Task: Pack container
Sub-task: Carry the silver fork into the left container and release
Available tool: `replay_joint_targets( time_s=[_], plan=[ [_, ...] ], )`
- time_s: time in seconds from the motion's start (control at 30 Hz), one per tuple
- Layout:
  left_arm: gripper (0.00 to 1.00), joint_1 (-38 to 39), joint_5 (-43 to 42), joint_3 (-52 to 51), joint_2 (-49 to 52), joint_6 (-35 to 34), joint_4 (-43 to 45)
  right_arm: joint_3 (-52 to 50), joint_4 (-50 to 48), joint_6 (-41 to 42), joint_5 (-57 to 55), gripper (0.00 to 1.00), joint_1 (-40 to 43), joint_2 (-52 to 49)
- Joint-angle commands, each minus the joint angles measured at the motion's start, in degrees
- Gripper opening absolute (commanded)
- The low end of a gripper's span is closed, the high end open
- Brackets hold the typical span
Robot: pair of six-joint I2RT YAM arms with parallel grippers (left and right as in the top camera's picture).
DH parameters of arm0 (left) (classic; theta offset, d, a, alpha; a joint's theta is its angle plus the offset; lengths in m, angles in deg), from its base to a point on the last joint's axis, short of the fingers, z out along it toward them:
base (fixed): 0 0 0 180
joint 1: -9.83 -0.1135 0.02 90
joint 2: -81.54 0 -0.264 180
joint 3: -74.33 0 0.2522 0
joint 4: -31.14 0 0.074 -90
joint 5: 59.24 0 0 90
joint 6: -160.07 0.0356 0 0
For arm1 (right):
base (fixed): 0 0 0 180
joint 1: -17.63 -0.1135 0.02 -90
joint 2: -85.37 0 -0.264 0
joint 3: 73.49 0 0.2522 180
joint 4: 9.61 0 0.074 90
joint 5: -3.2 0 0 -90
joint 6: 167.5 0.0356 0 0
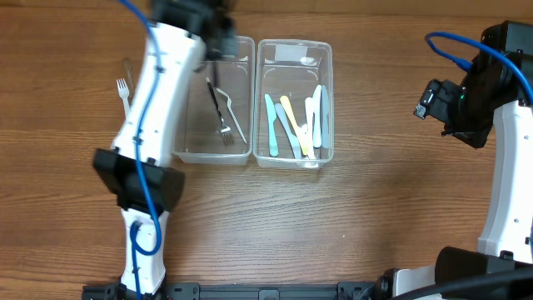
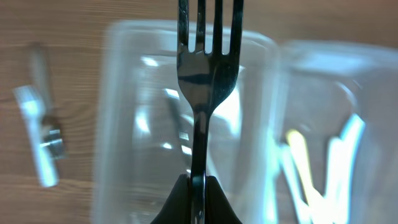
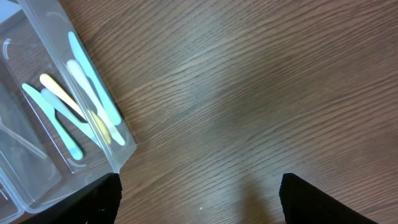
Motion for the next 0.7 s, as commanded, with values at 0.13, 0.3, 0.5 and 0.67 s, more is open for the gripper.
replay_joint_targets(
  time_s=[0.13,0.3,0.5,0.67],
  plan=[
    [0.04,3.21,-1.11,-3.23,6.29,0.52,-0.20,0.13,-0.07,-0.24,-0.07,0.84,0.02,0.59],
    [0.04,2.62,-1.38,-5.22,10.21,0.55,-0.20,0.13,0.07,-0.24,-0.07,0.84,0.02,0.59],
    [0.04,2.36,-1.84,-5.95,15.08,0.52,-0.59,0.13,0.07,-0.24,-0.07,0.84,0.02,0.59],
    [0.13,2.16,-1.51,-5.95,15.82,0.74,-1.44,0.13,0.22,-0.24,-0.07,0.84,0.02,0.59]
  ],
)
